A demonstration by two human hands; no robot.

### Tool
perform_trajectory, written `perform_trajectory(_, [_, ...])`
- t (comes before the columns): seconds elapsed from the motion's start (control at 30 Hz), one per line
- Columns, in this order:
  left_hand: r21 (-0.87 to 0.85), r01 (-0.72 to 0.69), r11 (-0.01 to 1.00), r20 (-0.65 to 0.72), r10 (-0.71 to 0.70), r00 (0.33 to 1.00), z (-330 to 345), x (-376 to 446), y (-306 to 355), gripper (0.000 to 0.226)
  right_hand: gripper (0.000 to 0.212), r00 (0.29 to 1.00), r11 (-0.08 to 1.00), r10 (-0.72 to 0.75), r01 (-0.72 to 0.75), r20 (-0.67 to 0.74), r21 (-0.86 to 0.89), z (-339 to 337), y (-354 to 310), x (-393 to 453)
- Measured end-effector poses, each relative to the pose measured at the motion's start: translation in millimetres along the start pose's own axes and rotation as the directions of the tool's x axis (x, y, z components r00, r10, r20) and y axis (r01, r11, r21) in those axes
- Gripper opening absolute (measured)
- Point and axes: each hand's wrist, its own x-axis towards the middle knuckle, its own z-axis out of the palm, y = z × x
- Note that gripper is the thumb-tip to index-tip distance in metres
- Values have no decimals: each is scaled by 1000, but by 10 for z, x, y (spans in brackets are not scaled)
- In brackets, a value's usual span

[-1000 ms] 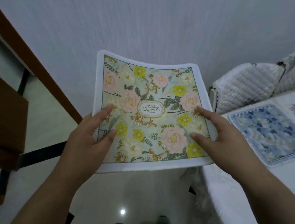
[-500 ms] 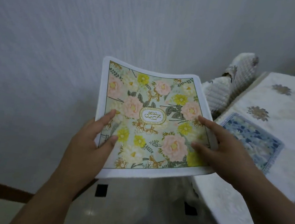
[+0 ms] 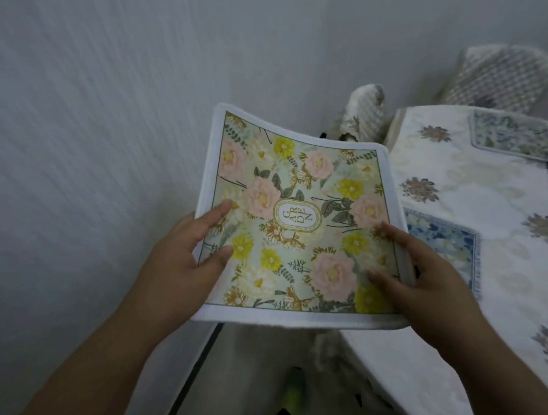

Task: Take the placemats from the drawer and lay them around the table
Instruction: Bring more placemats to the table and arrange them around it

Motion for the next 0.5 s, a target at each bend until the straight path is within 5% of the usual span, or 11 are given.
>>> perform_trajectory(0.5, [-28,-57,998,70,59,996,384,2212,42,55,65,985,996,50,-37,-162,82,-61,-162,1935])
